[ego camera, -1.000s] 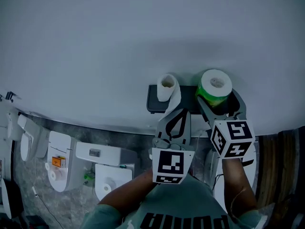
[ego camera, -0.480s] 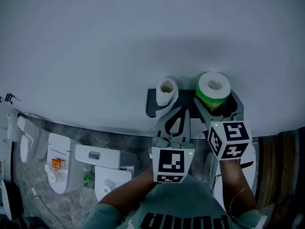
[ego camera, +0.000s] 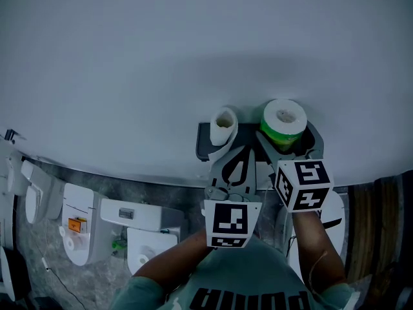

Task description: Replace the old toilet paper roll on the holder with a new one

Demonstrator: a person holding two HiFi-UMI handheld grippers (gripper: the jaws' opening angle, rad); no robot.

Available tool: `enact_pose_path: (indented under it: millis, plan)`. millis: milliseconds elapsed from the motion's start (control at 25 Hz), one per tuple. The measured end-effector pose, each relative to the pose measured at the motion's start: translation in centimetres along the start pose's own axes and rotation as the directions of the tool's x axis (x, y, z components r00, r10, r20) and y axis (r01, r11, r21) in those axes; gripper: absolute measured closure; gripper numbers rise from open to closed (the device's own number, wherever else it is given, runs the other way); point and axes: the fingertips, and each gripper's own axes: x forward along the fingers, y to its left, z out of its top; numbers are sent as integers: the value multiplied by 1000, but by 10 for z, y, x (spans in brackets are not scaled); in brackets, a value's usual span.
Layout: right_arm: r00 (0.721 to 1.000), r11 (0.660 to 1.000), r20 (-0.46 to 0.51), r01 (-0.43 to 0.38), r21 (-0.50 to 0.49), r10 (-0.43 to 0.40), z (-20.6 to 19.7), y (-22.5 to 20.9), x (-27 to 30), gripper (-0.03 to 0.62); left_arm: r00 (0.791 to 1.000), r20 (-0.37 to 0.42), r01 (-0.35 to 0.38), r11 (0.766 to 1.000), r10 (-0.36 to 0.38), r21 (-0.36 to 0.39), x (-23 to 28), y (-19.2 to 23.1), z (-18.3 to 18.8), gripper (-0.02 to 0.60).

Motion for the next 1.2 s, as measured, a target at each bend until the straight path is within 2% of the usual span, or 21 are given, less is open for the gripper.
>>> enact_pose_path:
  millis: [680, 1000, 1200]
  plan:
    - [994, 998, 110, -9, 68, 2, 16, -4, -21, 159, 1000, 2, 1, 1000, -1, -5, -15, -5, -2, 574]
    - [984, 992, 178, -21, 126, -2, 30, -21, -55, 160, 1000, 5, 27, 1000, -27, 5, -15, -27, 0, 574]
    - [982, 988, 189, 3, 154, -32, 27, -39, -76, 159, 996, 9, 83, 996, -83, 10, -14, -53, 2, 574]
